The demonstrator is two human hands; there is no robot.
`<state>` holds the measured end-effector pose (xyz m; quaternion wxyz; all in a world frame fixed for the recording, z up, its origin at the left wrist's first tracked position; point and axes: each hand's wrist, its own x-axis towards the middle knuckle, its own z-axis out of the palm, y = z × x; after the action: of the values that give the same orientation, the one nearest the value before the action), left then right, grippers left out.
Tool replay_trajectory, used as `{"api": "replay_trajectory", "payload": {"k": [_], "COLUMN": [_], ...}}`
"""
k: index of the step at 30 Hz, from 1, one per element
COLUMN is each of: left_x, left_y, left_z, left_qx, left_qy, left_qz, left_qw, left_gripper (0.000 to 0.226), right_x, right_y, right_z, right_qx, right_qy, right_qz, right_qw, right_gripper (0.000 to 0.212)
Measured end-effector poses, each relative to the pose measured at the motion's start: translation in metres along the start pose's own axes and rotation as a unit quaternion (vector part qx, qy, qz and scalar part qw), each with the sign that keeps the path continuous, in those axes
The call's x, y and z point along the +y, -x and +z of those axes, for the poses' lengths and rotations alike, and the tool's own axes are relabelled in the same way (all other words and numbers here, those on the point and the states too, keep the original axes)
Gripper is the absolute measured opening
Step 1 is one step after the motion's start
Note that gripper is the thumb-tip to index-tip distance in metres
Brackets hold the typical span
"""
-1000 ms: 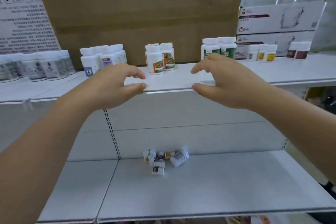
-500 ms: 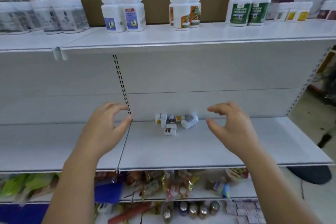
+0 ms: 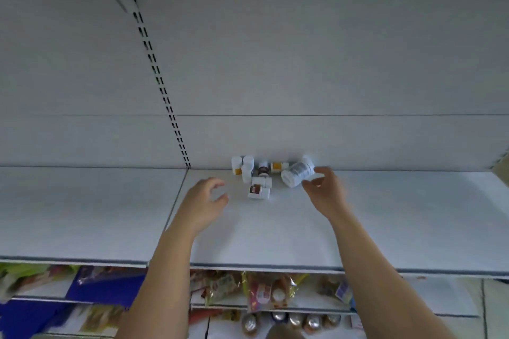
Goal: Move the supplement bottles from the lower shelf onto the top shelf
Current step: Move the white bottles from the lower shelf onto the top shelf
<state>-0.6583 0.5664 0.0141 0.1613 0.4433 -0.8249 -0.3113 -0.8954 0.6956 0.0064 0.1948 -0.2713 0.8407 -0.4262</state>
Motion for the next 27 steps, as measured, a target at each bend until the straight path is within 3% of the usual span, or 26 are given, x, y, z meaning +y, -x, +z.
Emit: {"api": "replay_trajectory", "payload": {"k": [6, 10, 13, 15, 17, 18, 20, 21, 22, 24, 27], "left_x": [0.003, 0.006, 0.001, -0.003, 0.0, 0.006, 0.027, 0.04, 0.054, 0.077, 0.103], "left_y": [-0.053, -0.07, -0.069, -0.063, -0.055, -0.049, -0.034, -0.024, -0.014, 0.004, 0.031], "left_z": [0.07, 0.098, 0.108, 0.107, 0.097, 0.089, 0.066, 0.053, 0.039, 0.012, -0.021], "left_qx": [-0.064, -0.065, -0.04, -0.027, -0.021, -0.019, -0.018, -0.025, -0.036, -0.044, -0.028], "left_qy": [-0.033, -0.113, -0.191, -0.168, -0.08, -0.008, 0.173, 0.262, 0.336, 0.414, 0.468], "left_qz": [0.063, 0.096, 0.109, 0.09, 0.042, 0.011, -0.047, -0.073, -0.092, -0.099, -0.092], "left_qw": [0.995, 0.987, 0.975, 0.981, 0.996, 1.0, 0.984, 0.962, 0.937, 0.904, 0.878], "left_gripper": [0.039, 0.041, 0.043, 0.038, 0.027, 0.021, 0.008, 0.007, 0.012, 0.021, 0.03], "right_x": [0.003, 0.002, -0.001, 0.0, -0.002, -0.004, -0.012, -0.02, -0.03, -0.055, -0.09], "right_y": [-0.066, -0.086, -0.082, -0.067, -0.044, -0.033, -0.009, 0.004, 0.018, 0.045, 0.085], "right_z": [0.045, 0.064, 0.062, 0.053, 0.04, 0.032, 0.015, 0.006, -0.004, -0.021, -0.043], "right_qx": [-0.005, -0.047, -0.049, -0.079, -0.115, -0.141, -0.195, -0.22, -0.243, -0.267, -0.263], "right_qy": [-0.003, 0.12, 0.031, -0.055, -0.262, -0.387, -0.586, -0.634, -0.652, -0.646, -0.624], "right_qz": [0.071, 0.056, 0.096, 0.105, 0.14, 0.174, 0.22, 0.227, 0.225, 0.206, 0.167], "right_qw": [0.997, 0.99, 0.994, 0.99, 0.948, 0.895, 0.755, 0.706, 0.682, 0.684, 0.716], "right_gripper": [0.062, 0.052, 0.051, 0.05, 0.033, 0.023, 0.023, 0.028, 0.031, 0.033, 0.026]}}
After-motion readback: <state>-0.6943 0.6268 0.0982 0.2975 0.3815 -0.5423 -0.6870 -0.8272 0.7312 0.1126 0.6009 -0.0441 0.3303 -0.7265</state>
